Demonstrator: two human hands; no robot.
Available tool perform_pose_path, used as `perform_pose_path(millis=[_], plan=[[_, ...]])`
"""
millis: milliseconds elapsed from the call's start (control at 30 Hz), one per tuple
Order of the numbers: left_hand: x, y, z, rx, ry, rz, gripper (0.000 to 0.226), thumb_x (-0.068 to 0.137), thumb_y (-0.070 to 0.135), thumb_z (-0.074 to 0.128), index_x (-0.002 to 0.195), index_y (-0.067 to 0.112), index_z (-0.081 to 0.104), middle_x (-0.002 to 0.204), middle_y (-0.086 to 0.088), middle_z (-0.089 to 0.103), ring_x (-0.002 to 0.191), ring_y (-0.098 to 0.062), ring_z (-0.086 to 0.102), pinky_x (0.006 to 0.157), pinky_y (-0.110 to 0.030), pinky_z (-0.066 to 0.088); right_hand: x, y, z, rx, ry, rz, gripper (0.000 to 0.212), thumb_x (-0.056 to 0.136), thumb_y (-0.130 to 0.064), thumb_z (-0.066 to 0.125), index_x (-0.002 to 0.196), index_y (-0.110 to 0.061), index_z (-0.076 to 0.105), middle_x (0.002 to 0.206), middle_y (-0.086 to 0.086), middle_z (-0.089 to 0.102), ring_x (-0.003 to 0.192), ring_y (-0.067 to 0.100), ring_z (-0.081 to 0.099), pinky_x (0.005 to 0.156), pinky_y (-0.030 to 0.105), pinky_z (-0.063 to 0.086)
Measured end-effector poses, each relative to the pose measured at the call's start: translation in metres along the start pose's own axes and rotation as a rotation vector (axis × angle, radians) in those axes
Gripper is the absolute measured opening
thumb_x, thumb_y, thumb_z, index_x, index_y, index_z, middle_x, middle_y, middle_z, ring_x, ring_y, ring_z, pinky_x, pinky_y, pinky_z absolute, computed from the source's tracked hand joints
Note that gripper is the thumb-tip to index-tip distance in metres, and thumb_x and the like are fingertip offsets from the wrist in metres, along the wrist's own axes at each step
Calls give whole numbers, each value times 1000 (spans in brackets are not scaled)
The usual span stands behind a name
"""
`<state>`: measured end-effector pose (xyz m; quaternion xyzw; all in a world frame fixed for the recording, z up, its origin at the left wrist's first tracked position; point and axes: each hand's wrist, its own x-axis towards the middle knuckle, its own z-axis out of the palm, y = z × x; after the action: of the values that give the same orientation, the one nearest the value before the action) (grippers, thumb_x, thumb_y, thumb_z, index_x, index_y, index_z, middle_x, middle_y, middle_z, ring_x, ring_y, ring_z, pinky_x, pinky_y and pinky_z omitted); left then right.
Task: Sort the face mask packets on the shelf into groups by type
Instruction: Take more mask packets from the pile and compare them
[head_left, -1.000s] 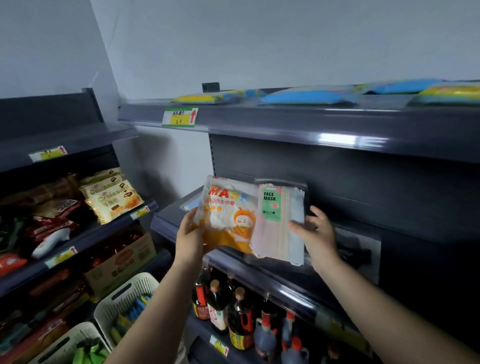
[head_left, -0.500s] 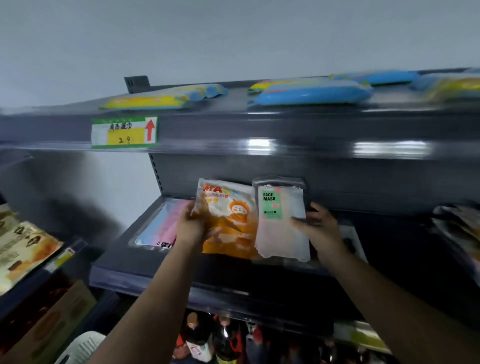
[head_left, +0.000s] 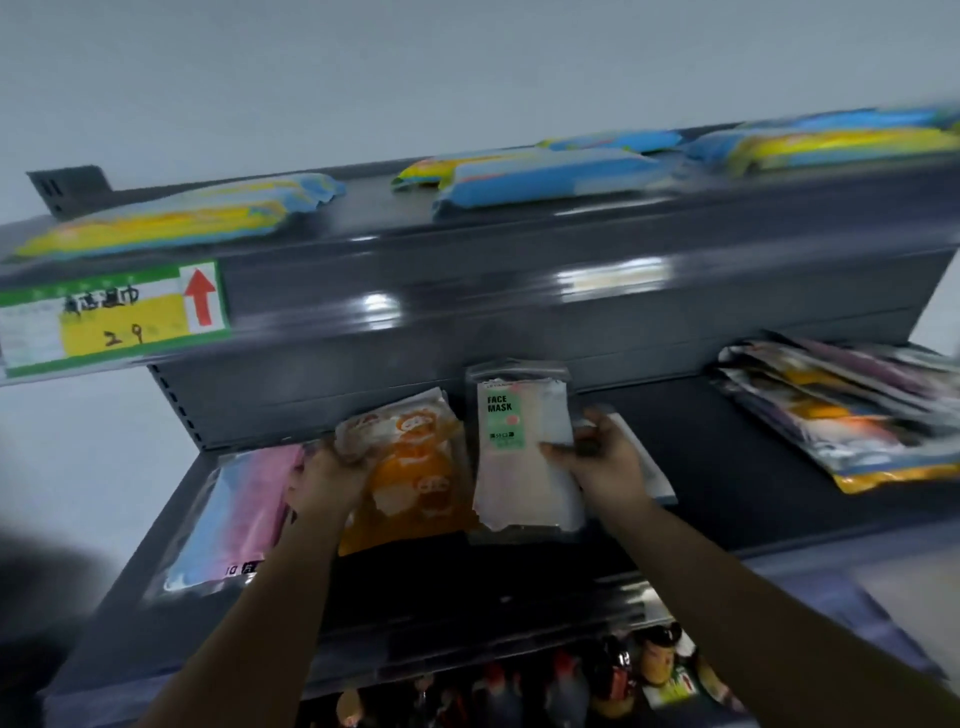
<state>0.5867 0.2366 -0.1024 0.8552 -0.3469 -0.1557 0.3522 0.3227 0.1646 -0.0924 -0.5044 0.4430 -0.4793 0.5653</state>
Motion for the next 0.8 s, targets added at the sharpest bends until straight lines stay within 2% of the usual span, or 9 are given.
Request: perform_pose_path(millis=[67, 167, 233, 333, 400, 567, 700, 767, 800], plan=[[-15, 14, -5, 174, 97, 42, 70, 79, 56, 59, 135, 17, 44, 142, -15, 43, 130, -40, 36, 106, -51, 28, -3, -1, -6, -17, 38, -2, 59, 74, 9, 71, 125, -3, 44, 111, 19, 60, 114, 34, 57, 91, 39, 48], [-28, 31, 2, 261, 223, 209, 62, 84, 44, 61, 137, 15, 44, 148, -11, 35, 132, -38, 30, 106, -53, 23, -4, -4, -20, -71, 58, -17, 67, 77, 5, 71, 135, 0, 38, 117, 27, 58, 113, 36, 57, 89, 38, 50], [-36, 46, 12, 243, 199, 312, 54, 87, 41, 58, 134, 17, 48, 144, -10, 42, 128, -37, 34, 105, -51, 23, -4, -6, -33, -80, 74, -16, 68, 77, 4, 71, 136, 0, 37, 100, 15, 60, 101, 28, 59, 91, 38, 49], [-56, 77, 33, 250, 137, 550, 43, 91, 38, 55, 131, 22, 52, 140, -4, 49, 127, -33, 39, 105, -46, 25, 2, -10, -54, -96, 109, 2, 66, 79, 6, 69, 136, 2, 36, 77, 0, 49, 79, 15, 53, 72, 18, 48], [-72, 99, 52, 309, 75, 633, 47, 91, 47, 44, 134, 27, 48, 141, 0, 49, 130, -28, 38, 105, -40, 24, 8, -13, -72, -113, 155, 8, 66, 77, 7, 70, 134, 3, 37, 75, -2, 49, 82, 18, 54, 75, 21, 46], [-103, 142, 109, 389, -117, 745, 49, 93, 45, 44, 140, 31, 38, 144, 6, 43, 132, -21, 39, 106, -34, 30, 27, -20, -123, -286, 165, -6, 69, 73, 0, 76, 132, 3, 40, 100, 3, 56, 106, 21, 56, 88, 31, 44], [-116, 158, 155, 443, -227, 707, 50, 93, 45, 44, 140, 28, 37, 144, 3, 44, 130, -23, 42, 107, -37, 33, 42, -27, -160, -657, 145, -78, 51, 75, -13, 77, 117, 3, 54, 113, 14, 64, 109, 27, 59, 73, 19, 35], [-121, 164, 173, 453, -303, 672, 49, 94, 46, 42, 139, 27, 38, 143, 1, 45, 131, -24, 41, 105, -39, 37, 51, -26, -175, -828, 120, -147, 61, 77, -17, 74, 128, 2, 48, 125, 20, 57, 118, 32, 52, 76, 21, 36], [-124, 167, 181, 480, -326, 662, 49, 95, 46, 40, 140, 26, 37, 143, 0, 45, 131, -25, 40, 105, -39, 37, 56, -25, -181, -917, 83, -180, 73, 78, -20, 73, 139, 0, 37, 137, 20, 47, 128, 34, 43, 89, 25, 36]])
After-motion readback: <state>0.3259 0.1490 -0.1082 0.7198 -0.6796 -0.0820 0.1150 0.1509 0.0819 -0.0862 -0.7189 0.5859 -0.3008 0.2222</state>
